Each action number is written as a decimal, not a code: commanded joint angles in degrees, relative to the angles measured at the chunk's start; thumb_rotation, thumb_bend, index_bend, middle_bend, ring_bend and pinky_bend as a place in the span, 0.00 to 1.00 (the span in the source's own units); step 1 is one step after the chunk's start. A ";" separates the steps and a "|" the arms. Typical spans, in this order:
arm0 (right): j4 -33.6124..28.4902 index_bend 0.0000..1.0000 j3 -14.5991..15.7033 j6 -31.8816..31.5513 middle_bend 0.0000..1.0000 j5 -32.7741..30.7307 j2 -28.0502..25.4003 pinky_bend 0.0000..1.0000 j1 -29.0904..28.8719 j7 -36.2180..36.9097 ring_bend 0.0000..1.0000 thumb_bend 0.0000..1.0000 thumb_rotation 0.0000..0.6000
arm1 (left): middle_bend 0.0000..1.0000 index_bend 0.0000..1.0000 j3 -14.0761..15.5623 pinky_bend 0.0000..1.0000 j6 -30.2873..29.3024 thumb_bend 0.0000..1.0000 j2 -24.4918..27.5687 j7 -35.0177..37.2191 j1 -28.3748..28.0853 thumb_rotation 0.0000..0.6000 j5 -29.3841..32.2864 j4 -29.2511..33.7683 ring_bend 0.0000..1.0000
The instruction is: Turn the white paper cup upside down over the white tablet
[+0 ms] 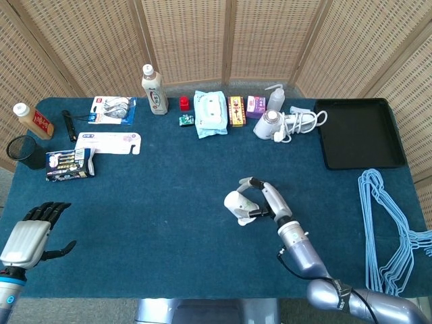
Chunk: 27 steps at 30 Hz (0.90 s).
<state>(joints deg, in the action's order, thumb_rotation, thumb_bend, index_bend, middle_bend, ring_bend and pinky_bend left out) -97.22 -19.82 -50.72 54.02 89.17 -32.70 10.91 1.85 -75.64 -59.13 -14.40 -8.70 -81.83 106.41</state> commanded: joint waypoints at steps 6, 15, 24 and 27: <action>4.29 0.46 3.77 -2.47 0.25 8.11 4.60 0.08 1.67 4.40 0.23 0.25 0.93 | 0.18 0.12 0.13 0.16 -0.46 0.25 0.45 0.08 0.25 0.55 -0.43 0.37 0.12; 6.92 0.46 3.53 -4.42 0.25 9.81 8.13 0.08 1.86 7.38 0.23 0.25 0.95 | 0.18 0.12 0.28 0.16 -1.23 0.25 1.10 0.57 0.80 0.54 -0.76 0.55 0.12; 9.65 0.46 3.77 -5.71 0.25 11.29 10.15 0.08 1.99 8.60 0.23 0.25 0.94 | 0.18 0.12 0.28 0.16 -1.37 0.25 1.36 0.88 1.00 0.55 -0.83 0.47 0.12; 10.58 0.46 4.18 -5.86 0.25 11.94 10.44 0.08 2.17 9.11 0.23 0.25 0.94 | 0.18 0.12 0.28 0.16 -1.34 0.25 1.38 0.91 1.00 0.54 -0.92 0.50 0.12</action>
<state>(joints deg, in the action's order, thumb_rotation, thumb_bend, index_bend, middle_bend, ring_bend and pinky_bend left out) -86.83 -15.83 -56.50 65.75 99.47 -30.62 19.83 2.12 -76.98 -57.75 -13.49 -7.71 -82.75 106.91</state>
